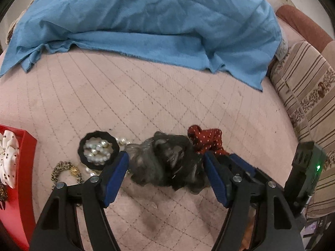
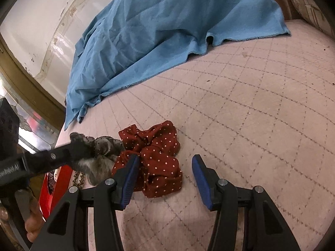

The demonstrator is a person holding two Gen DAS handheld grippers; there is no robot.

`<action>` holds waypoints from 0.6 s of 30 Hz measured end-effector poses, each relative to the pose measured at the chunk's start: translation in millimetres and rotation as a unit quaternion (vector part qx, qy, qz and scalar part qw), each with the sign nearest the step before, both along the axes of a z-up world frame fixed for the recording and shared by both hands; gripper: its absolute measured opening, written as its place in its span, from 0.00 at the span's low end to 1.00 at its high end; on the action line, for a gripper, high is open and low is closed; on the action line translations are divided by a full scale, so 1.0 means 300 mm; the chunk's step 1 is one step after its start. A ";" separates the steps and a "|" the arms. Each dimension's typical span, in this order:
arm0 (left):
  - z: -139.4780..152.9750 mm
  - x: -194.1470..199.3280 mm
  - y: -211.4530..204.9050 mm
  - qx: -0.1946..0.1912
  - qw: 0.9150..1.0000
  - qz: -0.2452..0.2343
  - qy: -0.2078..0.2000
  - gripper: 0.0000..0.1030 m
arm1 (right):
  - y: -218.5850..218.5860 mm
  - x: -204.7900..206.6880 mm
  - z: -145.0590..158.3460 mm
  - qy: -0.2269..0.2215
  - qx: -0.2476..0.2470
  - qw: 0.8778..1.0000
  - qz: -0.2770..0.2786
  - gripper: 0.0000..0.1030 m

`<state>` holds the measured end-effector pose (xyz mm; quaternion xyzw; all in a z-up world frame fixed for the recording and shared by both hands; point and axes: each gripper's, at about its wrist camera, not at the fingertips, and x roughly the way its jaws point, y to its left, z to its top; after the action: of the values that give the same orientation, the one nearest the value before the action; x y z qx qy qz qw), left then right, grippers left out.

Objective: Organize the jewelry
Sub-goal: 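Grasp the red polka-dot scrunchie with right tool while left tool grasps grey scrunchie, then carry the grey sheer scrunchie with the left tool over the red tray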

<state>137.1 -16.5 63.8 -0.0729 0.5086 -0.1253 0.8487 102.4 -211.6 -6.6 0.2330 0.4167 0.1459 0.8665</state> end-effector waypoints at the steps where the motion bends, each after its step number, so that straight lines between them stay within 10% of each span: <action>1: -0.002 -0.005 -0.001 0.001 1.000 -0.001 -0.001 0.70 | 0.001 0.002 -0.001 -0.001 -0.001 1.000 0.001 0.48; 3: -0.007 -0.016 -0.013 0.012 1.000 -0.004 -0.001 0.60 | 0.009 0.007 -0.010 0.003 -0.003 1.000 0.007 0.27; 5: -0.013 -0.021 -0.028 0.030 0.999 -0.009 0.009 0.28 | 0.019 0.009 -0.020 0.007 -0.003 1.000 0.017 0.17; 18: 0.163 -0.218 -0.038 0.040 0.998 -0.029 -0.050 0.22 | -0.015 -0.044 0.020 0.001 0.027 1.000 0.001 0.08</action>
<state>71.6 -27.7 112.7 -0.0174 0.4719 -0.1332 0.8713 89.2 -216.1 -0.7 0.2558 0.4141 0.1576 0.8592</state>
